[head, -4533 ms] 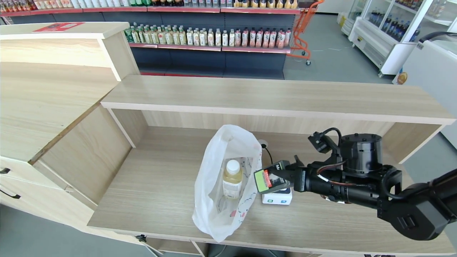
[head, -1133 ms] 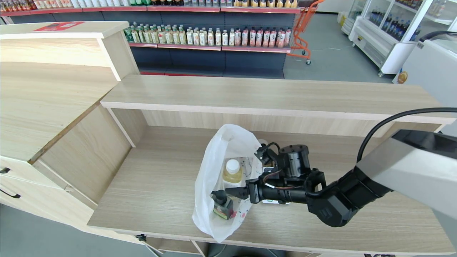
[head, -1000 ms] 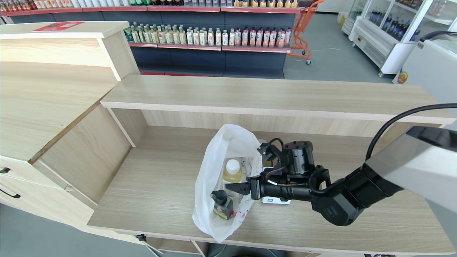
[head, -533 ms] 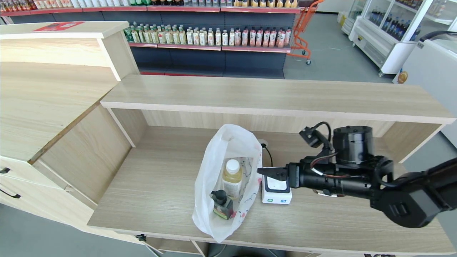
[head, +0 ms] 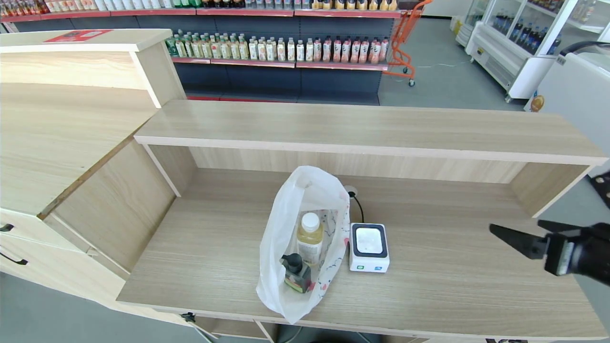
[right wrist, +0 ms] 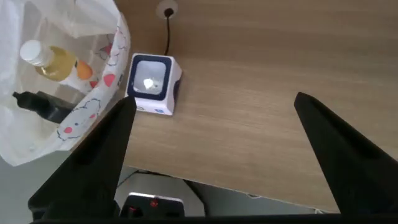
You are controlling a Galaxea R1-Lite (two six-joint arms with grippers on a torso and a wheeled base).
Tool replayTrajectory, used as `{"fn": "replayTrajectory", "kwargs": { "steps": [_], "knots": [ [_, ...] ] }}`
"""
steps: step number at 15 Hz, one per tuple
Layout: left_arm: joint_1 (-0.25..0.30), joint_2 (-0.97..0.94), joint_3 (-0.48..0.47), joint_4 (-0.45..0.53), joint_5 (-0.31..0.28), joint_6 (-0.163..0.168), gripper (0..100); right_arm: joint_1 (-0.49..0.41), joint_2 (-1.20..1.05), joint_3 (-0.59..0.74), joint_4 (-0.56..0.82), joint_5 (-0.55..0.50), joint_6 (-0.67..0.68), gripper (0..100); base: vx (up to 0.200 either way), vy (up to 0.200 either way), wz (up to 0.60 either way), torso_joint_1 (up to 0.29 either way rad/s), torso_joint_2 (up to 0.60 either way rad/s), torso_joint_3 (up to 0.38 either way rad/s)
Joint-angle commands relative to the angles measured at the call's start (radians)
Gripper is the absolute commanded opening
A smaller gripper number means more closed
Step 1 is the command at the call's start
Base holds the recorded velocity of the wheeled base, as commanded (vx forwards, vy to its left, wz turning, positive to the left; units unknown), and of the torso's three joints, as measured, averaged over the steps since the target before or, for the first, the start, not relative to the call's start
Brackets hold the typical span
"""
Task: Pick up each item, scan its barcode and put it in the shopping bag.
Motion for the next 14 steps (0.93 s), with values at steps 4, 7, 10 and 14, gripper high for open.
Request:
{"fn": "replayTrajectory", "kwargs": {
  "steps": [4,7,10,14],
  "knots": [
    [0.0,0.0,0.0,0.0,0.0,0.0,100,-0.089,-0.794,0.383,0.248,-0.163,-0.026,100,0.0,0.0,0.0,0.0,0.0,0.0],
    [0.0,0.0,0.0,0.0,0.0,0.0,100,-0.107,-1.072,0.383,0.496,-0.204,-0.02,100,0.0,0.0,0.0,0.0,0.0,0.0],
    [0.0,0.0,0.0,0.0,0.0,0.0,100,-0.05,-1.134,0.383,0.503,-0.252,-0.023,100,0.0,0.0,0.0,0.0,0.0,0.0],
    [0.0,0.0,0.0,0.0,0.0,0.0,100,-0.043,-1.164,0.383,0.496,-0.245,-0.018,100,0.0,0.0,0.0,0.0,0.0,0.0]
  ]
}}
